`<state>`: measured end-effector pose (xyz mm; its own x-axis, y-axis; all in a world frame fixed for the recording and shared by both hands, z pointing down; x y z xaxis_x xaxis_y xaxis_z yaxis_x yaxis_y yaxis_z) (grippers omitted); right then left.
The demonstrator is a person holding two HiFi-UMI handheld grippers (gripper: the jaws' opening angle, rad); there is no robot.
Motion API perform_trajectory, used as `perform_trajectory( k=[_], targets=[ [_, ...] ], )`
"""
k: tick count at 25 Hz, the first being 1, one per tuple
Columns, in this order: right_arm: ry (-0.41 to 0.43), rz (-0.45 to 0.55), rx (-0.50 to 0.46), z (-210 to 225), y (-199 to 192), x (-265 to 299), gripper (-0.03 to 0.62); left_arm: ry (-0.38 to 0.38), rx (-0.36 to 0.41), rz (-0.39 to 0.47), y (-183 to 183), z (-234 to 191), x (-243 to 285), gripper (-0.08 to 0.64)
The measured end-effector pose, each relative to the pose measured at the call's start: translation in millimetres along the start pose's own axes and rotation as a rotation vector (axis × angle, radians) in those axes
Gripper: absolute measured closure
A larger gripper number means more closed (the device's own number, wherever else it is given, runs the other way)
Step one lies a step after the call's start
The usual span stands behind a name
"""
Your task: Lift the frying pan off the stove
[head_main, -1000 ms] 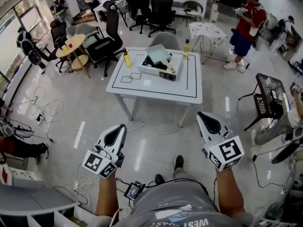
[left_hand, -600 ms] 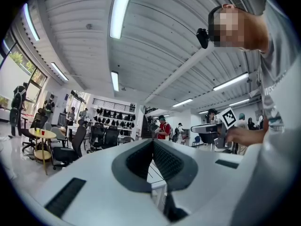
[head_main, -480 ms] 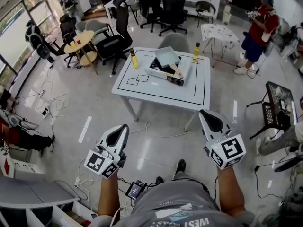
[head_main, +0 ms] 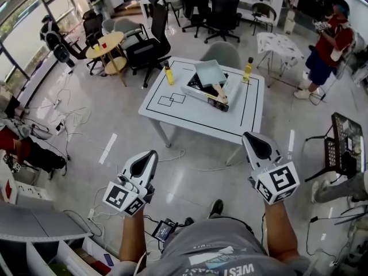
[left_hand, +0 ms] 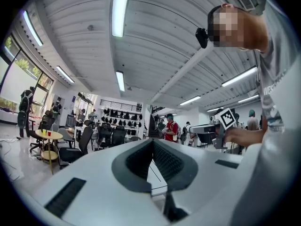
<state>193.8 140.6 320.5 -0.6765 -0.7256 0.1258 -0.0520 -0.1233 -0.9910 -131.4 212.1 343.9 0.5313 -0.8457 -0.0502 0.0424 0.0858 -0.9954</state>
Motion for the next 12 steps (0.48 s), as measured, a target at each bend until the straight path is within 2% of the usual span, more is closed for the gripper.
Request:
perform_trajectory(
  k=[12],
  targets=[
    [0.113,0.011,0.002,60.0,7.5,35.1,0.577,0.128,0.036,-0.012,7.1,8.9,34.8,0.561]
  ],
)
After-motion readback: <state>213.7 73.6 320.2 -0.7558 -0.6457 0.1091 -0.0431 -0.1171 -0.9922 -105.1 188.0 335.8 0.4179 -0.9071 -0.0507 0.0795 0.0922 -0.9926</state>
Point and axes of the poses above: the fingertips, and each gripper's own axes: x forward along the fingers, z to its right, y out of its top, the point moved 7 cm from there along -x, backward along the fingers, and after that the axes turned 8 degrees about x, right-handed, at the moved point
